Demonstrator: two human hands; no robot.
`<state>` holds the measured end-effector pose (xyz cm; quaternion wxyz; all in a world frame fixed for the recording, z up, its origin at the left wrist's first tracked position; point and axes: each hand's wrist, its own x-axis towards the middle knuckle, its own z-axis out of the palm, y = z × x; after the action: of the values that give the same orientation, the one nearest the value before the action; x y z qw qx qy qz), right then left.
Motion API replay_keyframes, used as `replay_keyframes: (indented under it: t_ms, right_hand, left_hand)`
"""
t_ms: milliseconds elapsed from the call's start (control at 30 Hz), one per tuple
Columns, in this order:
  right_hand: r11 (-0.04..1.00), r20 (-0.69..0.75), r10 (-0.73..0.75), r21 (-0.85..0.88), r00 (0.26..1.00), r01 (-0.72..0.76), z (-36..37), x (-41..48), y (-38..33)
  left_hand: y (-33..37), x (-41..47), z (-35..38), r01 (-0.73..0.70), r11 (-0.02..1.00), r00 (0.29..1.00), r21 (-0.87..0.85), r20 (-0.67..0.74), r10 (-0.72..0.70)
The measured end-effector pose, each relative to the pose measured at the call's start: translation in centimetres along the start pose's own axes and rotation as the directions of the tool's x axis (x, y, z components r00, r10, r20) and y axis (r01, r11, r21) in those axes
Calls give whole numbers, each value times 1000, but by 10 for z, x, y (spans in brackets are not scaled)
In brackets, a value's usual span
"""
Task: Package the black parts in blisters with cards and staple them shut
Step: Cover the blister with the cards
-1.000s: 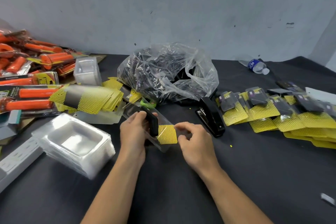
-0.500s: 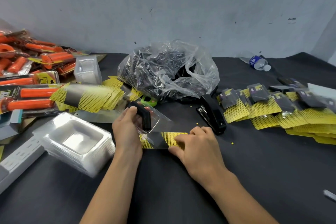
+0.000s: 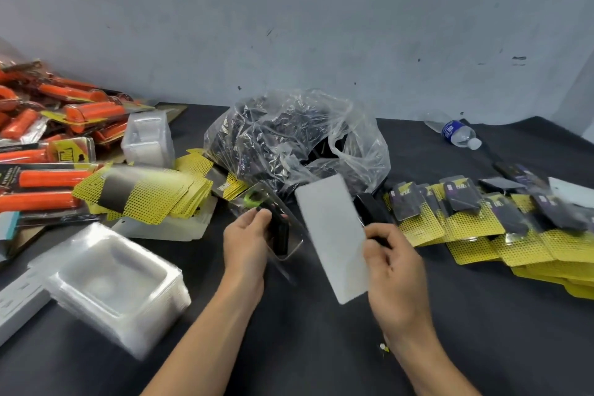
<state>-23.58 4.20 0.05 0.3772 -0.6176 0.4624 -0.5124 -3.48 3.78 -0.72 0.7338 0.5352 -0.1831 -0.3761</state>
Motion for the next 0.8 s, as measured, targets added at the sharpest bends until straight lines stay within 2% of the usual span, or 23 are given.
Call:
replay_keyframes:
  t_ms: [100,200,300,400,500,600,733,800]
  right_hand:
    - [974,278,167,103,946,-202,12,10,1]
    - [960,418,219,69,882,-271,22,24,8]
    - [940,436,270,76,859,-334,28,38,18]
    - [926,436,289,100,852,-365,30,48,28]
    - [956,379,235,74,895,-282,36,59,35]
    - [971,317,192,76,929,-227,38,71,40]
    - [980,281,174,46,944,-194,35,89,44]
    - [980,305,172,40,937,-193,34,92,48]
  left_hand:
    - [4,15,13,67,997,992,-23,105,-64]
    - [5,28,26,189,971,966,-144,205,-157]
    - [-2,42,33,246,949,946,-197,261,-192]
    - [-8,59,34,159,983,953,-96,274,-128]
    - [-8,78,44,68,997,968,48,240,-78]
    - [-11,96,62,59,990,964,126,250,-89]
    - [-7,123,82,70,988,961,136,257,-104]
    - [-1,133,90,93,993,952,76,287,-111]
